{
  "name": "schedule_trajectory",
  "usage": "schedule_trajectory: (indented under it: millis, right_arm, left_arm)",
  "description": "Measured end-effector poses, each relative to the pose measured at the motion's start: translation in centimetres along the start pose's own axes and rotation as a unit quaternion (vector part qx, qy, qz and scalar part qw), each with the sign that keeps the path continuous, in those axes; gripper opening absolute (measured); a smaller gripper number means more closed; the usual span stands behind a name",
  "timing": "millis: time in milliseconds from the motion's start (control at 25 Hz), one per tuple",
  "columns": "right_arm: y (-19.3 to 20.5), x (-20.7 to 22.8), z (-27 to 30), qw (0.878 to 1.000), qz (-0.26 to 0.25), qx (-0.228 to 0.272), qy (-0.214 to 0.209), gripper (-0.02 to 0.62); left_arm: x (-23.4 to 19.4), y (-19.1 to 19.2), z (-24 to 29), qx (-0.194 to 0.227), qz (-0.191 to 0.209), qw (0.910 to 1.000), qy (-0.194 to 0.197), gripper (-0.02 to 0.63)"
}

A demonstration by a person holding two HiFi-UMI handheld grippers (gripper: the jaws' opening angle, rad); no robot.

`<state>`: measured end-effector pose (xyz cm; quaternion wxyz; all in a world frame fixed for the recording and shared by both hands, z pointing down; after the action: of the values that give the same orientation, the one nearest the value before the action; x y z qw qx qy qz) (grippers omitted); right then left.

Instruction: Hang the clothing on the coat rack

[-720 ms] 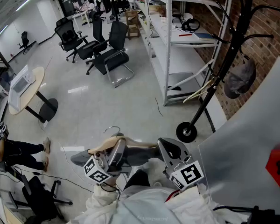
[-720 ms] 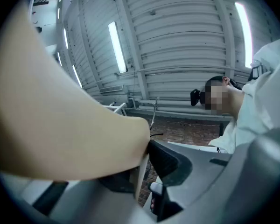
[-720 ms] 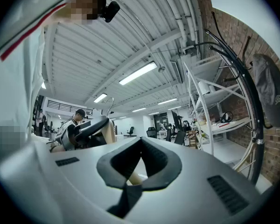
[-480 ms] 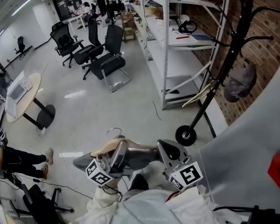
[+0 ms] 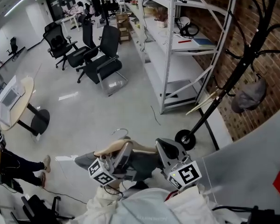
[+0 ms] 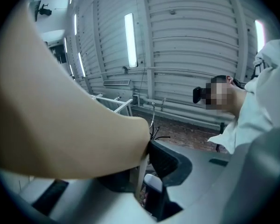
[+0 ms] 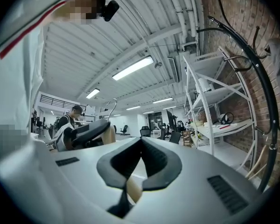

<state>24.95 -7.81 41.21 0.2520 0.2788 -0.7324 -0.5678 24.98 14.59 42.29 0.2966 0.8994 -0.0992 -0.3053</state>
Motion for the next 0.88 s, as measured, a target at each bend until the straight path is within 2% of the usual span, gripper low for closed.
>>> schedule_trajectory:
  millis: [360, 600, 880]
  right_arm:
    - [1.2, 0.0, 6.0, 1.000, -0.007, -0.003, 0.014, 0.021]
    - [2.2, -1.9, 10.0, 1.000, -0.012, 0.005, 0.016, 0.021]
    - [3.9, -5.2, 15.6, 0.999, 0.001, 0.005, -0.046, 0.021]
  left_arm:
    - [-5.0, -3.1, 1.1, -0.008, -0.012, 0.9998, 0.014, 0.100]
    - [-7.3, -6.8, -0.2, -0.001, -0.005, 0.9997, 0.024, 0.100]
    - [-9.0, -11.5, -3.3, 0.028, 0.035, 0.9989, -0.008, 0.100]
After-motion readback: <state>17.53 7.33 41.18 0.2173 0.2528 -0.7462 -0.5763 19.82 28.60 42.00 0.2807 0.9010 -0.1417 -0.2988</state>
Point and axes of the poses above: the fingertips, and each gripper's own axes: z forward along the fingers, x to its right, y out of its underside, the point moved 10 cm from there along -z, backward along the fingers, and after that the axes turned 10 degrees about x, right-handed, at the moved point
